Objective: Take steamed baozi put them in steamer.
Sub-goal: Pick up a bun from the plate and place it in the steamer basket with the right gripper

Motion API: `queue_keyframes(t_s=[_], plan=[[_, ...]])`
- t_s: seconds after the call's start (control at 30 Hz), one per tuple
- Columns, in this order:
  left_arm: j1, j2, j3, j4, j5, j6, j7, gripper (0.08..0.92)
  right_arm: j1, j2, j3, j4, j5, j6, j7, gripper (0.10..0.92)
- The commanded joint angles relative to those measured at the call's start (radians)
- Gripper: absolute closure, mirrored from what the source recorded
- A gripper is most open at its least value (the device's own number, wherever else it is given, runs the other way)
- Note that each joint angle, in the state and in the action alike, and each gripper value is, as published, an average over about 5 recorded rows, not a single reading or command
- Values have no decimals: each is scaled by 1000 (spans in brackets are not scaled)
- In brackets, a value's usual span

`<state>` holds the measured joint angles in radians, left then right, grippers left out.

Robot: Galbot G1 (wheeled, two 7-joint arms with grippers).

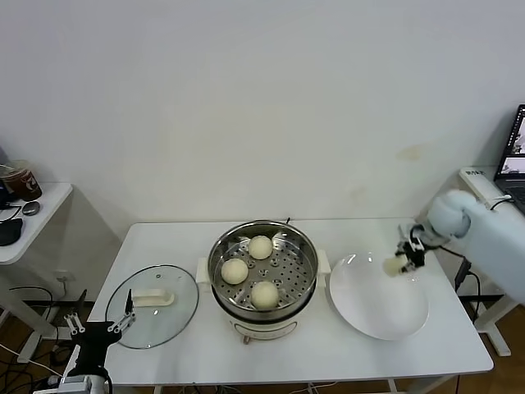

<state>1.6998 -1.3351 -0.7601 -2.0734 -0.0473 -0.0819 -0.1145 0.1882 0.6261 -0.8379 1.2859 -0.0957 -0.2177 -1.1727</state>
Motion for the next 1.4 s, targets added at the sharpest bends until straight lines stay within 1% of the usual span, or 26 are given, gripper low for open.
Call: queue_keyframes(t_s=[0.03,0.13,0.23,0.3,0.4,0.57,0.77,1.4], plan=[[-8,3,10,4,-3,0,0,177,588,50,-431,252,392,-186,53,601],[-13,4,16,6,-5,0,0,177,704,126,-518,342,539,-277,108,601],[-17,3,20,6,-6,-1,0,177,740,196,-564,421,663,-378,187,601],[-19,2,21,6,-7,0,0,177,719,238,-575,455,717,-438,239,601],[-21,0,20,6,-6,1,0,177,658,298,-573,473,750,-497,301,600],[-21,-5,17,2,-6,5,0,177,555,384,-572,427,717,-510,347,596],[-23,-8,3,-12,-12,16,2,177,442,450,-559,338,661,-510,352,595],[-18,-10,-7,-15,-16,17,2,177,312,369,-507,248,538,-509,344,595]])
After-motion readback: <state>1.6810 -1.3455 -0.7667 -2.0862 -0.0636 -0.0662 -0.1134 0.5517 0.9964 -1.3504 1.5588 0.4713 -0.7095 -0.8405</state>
